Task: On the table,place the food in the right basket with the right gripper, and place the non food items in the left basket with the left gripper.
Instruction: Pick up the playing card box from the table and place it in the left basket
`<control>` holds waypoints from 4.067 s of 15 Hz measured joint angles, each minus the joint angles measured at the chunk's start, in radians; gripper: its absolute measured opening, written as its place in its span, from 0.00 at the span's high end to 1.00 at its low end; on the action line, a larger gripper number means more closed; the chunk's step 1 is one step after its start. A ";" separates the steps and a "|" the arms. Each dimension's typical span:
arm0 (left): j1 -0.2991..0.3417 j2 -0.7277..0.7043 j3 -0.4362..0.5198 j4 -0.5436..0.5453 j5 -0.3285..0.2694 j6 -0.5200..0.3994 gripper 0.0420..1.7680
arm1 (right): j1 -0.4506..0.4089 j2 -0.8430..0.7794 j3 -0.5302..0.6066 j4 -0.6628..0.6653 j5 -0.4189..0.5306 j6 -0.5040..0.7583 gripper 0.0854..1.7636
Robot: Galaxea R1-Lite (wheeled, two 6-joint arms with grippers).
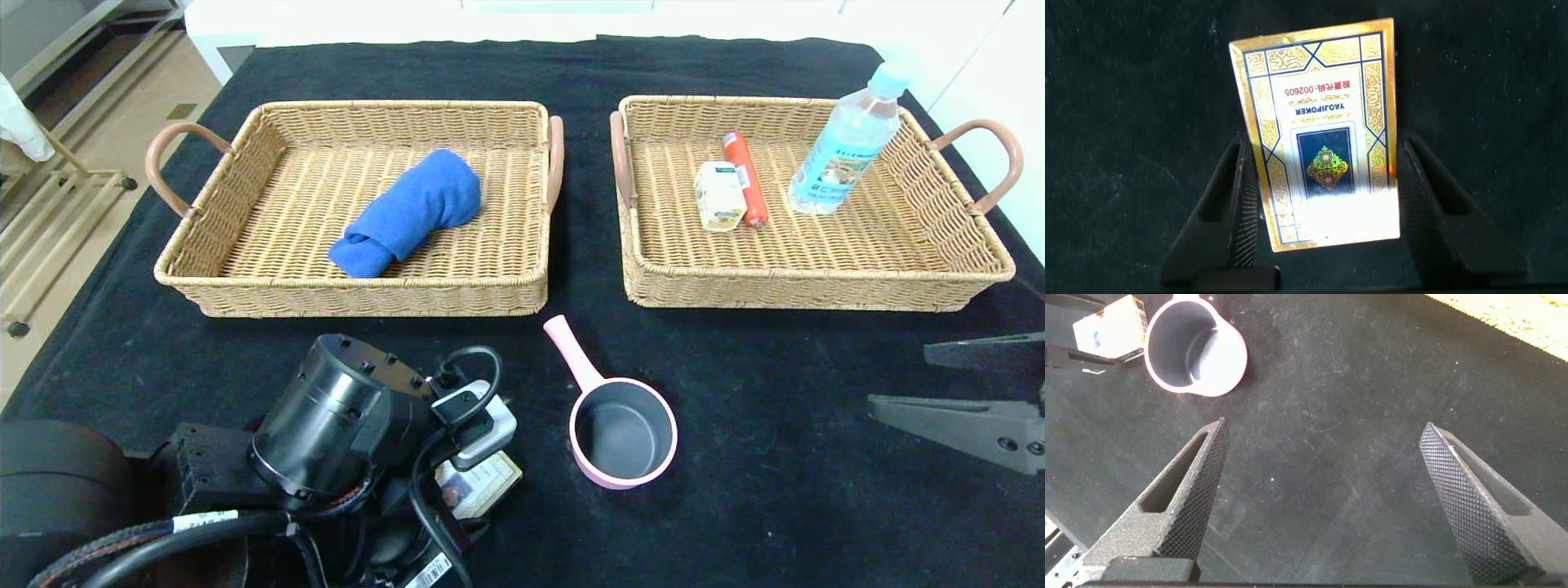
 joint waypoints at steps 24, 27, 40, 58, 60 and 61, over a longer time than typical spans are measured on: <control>0.080 -0.122 -0.320 0.117 0.072 0.013 0.44 | -0.001 0.002 0.000 0.000 -0.001 0.000 0.03; 0.193 -0.105 -0.416 0.119 0.057 0.008 0.44 | -0.001 0.002 -0.001 0.000 -0.001 0.000 0.03; 0.572 0.080 -0.717 0.110 -0.087 -0.141 0.44 | -0.001 0.004 -0.001 0.000 -0.003 0.000 0.03; 0.660 0.193 -0.830 0.107 -0.196 -0.207 0.24 | -0.003 0.006 -0.001 0.000 -0.003 0.000 0.03; 0.660 0.193 -0.832 0.107 -0.196 -0.208 0.20 | -0.003 0.006 -0.001 0.000 -0.004 0.000 0.03; 0.660 0.193 -0.831 0.107 -0.196 -0.208 0.18 | -0.003 0.006 -0.001 0.000 -0.004 0.000 0.03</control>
